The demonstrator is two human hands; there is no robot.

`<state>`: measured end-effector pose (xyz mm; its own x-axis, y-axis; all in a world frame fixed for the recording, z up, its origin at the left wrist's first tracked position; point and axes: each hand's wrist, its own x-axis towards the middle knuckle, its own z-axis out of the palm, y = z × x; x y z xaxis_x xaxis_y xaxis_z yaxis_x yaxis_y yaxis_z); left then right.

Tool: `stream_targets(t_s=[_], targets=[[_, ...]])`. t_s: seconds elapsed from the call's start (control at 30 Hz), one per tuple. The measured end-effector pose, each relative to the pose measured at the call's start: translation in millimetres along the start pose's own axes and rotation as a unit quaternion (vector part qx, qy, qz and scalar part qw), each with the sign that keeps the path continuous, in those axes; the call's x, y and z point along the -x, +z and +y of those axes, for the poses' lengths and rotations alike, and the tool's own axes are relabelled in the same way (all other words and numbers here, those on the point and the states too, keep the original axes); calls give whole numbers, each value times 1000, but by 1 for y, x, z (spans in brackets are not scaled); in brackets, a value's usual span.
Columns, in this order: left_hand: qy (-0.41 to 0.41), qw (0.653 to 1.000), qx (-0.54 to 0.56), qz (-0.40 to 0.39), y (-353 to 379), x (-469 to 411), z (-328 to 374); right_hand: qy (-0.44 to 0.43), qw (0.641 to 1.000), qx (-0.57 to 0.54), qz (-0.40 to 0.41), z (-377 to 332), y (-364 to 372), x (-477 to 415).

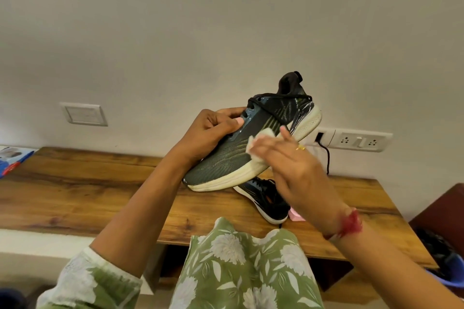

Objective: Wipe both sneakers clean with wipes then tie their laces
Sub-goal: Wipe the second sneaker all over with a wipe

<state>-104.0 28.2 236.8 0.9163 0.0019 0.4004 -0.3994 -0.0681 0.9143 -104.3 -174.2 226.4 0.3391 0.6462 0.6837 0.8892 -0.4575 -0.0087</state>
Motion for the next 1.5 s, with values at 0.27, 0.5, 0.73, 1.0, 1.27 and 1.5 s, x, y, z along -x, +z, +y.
stream_targets(t_s=[0.27,0.5,0.73,1.0,1.27,1.5], targets=[[16,1000,15,1,7,-3,1,11,1000,14,10,-2,-2,-3],[10,1000,16,16,10,-5,1,31,999,27,28,-2,-4,-7],[29,998,32,46,10,1,2,-62,996,64,-1,-27,8,5],[30,998,27,48,8,5,8,-95,995,30,-4,-29,15,7],[25,998,31,52,10,2,10,-72,997,-13,4,-34,17,3],[16,997,39,62,11,1,11,18,999,-10,36,-33,18,-6]])
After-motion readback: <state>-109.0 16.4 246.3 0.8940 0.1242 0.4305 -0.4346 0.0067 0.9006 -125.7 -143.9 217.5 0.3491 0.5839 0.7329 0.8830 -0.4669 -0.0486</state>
